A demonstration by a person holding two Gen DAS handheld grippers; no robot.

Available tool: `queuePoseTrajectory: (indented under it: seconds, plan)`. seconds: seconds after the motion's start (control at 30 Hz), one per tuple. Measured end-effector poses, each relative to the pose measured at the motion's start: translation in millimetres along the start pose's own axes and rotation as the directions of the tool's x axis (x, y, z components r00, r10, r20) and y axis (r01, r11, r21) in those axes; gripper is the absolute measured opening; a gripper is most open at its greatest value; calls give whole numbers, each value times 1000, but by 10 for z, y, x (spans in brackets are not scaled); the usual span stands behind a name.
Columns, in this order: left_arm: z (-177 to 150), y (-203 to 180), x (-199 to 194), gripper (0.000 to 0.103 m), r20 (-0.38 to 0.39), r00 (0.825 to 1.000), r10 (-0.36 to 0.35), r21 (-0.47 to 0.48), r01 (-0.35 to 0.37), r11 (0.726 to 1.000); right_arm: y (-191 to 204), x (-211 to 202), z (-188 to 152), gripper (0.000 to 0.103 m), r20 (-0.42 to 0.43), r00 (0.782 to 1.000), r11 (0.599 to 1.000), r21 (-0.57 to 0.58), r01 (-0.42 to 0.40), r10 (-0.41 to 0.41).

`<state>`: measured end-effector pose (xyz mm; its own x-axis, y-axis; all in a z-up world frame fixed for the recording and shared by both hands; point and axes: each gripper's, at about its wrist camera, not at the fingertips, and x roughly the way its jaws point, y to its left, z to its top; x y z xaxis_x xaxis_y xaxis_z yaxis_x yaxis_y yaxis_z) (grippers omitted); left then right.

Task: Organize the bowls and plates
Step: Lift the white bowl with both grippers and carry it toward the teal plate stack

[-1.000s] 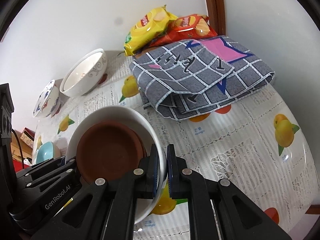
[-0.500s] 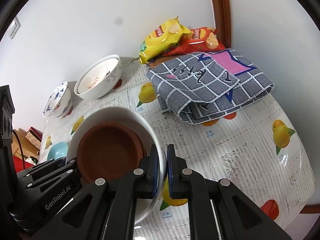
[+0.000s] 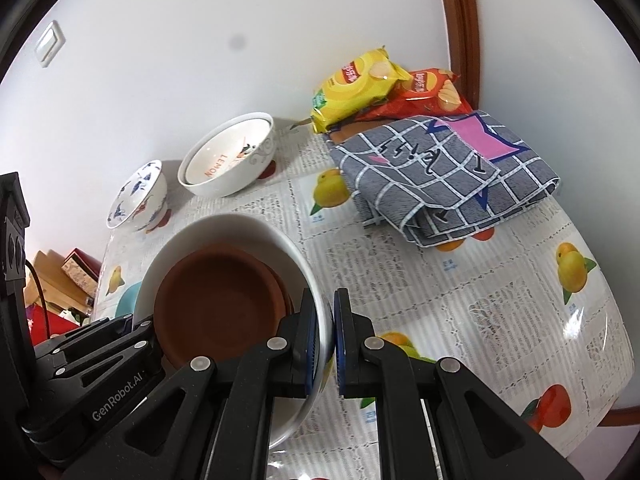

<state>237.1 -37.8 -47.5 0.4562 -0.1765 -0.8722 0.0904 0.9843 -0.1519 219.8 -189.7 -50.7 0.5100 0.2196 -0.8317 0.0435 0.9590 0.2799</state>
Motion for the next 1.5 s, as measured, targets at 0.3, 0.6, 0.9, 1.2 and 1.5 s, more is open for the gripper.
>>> queuePoseTrajectory:
  seconds: [0.3, 0.6, 0.9, 1.2, 1.5]
  plan:
    - [-45, 177, -156, 10, 19, 1000, 7, -19, -6, 1000, 207, -83, -42, 9, 12, 1000, 1000, -12, -13, 13]
    - [-94, 356, -249, 10, 30, 999, 13, -39, -12, 999, 391, -94, -82, 9, 11, 1000, 999, -30, -25, 25]
    - [-105, 507, -348, 10, 40, 999, 21, -56, -19, 998, 564, -115, -88, 9, 17, 999, 998, -43, -39, 40]
    - [-102, 658, -405, 10, 49, 998, 26, -82, -22, 996, 711, -87, -85, 9, 19, 999, 996, -70, -46, 48]
    - [-94, 781, -428, 10, 54, 998, 36, -96, -31, 995, 831, -31, -56, 9, 15, 998, 994, -86, -62, 64]
